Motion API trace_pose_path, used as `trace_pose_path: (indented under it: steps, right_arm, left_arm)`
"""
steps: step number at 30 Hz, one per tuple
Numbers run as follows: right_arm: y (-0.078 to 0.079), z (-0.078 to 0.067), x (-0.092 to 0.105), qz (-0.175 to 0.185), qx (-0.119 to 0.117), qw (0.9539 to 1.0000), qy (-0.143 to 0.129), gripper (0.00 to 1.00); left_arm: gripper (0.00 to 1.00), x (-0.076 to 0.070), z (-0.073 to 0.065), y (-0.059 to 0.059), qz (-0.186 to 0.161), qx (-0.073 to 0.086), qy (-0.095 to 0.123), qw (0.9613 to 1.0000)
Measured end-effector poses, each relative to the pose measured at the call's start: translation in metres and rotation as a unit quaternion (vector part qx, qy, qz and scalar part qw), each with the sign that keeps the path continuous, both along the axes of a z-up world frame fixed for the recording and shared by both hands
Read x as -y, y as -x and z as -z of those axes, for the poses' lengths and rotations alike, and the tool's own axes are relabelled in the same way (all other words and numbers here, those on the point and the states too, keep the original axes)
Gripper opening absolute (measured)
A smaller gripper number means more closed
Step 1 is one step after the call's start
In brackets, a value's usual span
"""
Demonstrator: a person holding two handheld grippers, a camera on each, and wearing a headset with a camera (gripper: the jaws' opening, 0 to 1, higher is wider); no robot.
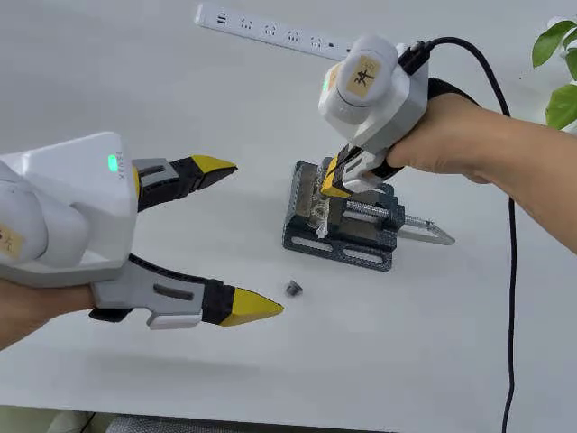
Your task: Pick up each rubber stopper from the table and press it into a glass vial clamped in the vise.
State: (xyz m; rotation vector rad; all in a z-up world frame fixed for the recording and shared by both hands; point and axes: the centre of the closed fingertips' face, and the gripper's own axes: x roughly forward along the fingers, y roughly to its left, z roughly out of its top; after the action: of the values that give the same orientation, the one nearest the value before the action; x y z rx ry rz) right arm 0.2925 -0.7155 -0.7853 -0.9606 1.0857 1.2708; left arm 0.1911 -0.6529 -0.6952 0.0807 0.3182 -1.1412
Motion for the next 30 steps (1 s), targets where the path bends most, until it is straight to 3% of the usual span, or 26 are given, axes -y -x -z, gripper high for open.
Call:
trace_pose_path:
  steps: [7, 16, 30]
  right_arm:
    - [-0.0011, -0.0004, -0.0005, 0.031, -0.004, 0.9992, -0.025, 0.00]
    - [0.0008, -0.0028, 0.0021, 0.040, 0.009, 0.9978, -0.052, 0.00]
    - [0.0000, -0.0043, 0.0028, 0.053, 0.025, 0.9958, -0.070, 0.01]
  left_arm:
    - [0.87, -0.0006, -0.0019, 0.0001, 0.000, 0.002, -0.003, 1.0000]
    - [0.87, -0.0004, -0.0047, 0.0001, 0.001, 0.005, -0.009, 0.9999]
    - [0.87, -0.0005, -0.0065, 0.0006, 0.002, 0.007, -0.015, 0.9999]
